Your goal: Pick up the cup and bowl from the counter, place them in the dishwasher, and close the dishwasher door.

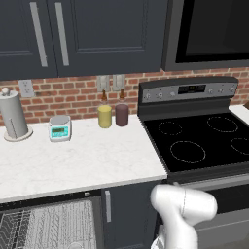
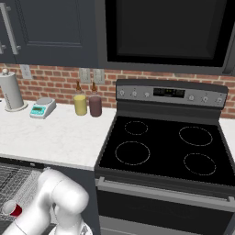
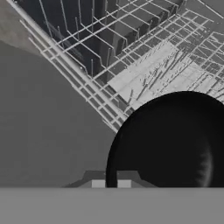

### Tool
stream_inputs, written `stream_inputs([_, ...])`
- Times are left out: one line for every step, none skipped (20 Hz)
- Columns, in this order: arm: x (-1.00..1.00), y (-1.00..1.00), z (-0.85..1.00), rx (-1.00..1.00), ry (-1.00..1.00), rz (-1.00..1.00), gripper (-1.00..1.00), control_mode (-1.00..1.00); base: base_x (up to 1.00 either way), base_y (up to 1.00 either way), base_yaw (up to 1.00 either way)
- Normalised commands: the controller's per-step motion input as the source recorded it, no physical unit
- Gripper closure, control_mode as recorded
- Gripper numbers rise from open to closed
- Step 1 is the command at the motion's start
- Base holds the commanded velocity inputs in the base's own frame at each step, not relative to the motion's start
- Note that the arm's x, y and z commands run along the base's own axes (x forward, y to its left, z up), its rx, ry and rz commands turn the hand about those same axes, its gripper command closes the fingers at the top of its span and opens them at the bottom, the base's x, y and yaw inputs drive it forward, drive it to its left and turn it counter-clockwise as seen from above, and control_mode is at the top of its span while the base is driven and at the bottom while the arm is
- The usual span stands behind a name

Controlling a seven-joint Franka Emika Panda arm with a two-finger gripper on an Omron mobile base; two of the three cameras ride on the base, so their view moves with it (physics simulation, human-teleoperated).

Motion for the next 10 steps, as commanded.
stream_inputs([0.0, -0.55, 0.0, 0.05, -0.11, 0.24, 1.0, -1.0, 0.0, 0.0, 0.0])
stream_inputs([0.03, -0.48, 0.0, 0.05, -0.15, 0.25, 1.0, -1.0, 0.0, 0.0, 0.0])
stream_inputs([0.11, -0.43, 0.0, 0.03, -0.16, 0.28, 1.0, -1.0, 0.0, 0.0, 0.0])
stream_inputs([0.12, -0.43, 0.0, 0.03, -0.15, 0.29, 1.0, -1.0, 0.0, 0.0, 0.0])
stream_inputs([0.21, -0.37, 0.0, 0.0, -0.15, 0.3, 1.0, -1.0, 0.0, 0.0, 0.0])
stream_inputs([0.3, -0.26, -0.13, 0.0, -0.05, 0.27, 1.0, -1.0, 0.0, 0.0, 0.0])
stream_inputs([0.36, -0.09, -0.35, 0.0, -0.11, 0.24, 1.0, -1.0, 0.0, 0.0, 0.0])
stream_inputs([0.32, -0.01, -0.51, -0.02, -0.19, 0.26, 1.0, -1.0, 0.0, 0.0, 0.0])
stream_inputs([0.42, -0.1, -0.38, -0.03, -0.18, 0.26, 1.0, -1.0, 0.0, 0.0, 0.0])
stream_inputs([0.39, 0.0, -0.5, -0.07, -0.17, 0.23, 1.0, -1.0, 0.0, 0.0, 0.0])
